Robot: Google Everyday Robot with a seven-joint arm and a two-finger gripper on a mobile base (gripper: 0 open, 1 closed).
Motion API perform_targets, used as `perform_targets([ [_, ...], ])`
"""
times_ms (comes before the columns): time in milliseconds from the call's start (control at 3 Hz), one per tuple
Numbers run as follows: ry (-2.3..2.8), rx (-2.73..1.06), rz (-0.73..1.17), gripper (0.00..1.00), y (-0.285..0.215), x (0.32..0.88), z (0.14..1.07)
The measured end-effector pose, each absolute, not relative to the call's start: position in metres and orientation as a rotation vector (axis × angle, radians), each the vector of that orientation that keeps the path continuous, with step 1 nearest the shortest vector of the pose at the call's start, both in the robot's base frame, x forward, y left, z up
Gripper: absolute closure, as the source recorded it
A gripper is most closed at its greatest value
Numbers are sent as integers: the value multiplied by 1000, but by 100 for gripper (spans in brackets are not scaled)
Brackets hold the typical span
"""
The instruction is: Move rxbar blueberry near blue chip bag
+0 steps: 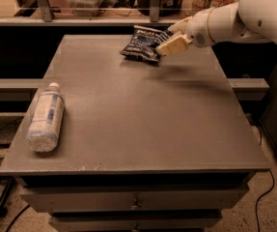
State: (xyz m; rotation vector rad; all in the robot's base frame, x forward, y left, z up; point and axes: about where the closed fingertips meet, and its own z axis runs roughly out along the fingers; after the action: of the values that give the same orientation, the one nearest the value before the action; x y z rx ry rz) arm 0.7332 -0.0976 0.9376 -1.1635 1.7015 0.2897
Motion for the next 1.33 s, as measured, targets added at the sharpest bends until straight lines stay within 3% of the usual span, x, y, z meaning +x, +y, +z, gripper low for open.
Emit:
perform_targets([
  [667,1705,-1005,295,58,-106,799,922],
  [1333,1709,-973,307,12,-104,820,919],
])
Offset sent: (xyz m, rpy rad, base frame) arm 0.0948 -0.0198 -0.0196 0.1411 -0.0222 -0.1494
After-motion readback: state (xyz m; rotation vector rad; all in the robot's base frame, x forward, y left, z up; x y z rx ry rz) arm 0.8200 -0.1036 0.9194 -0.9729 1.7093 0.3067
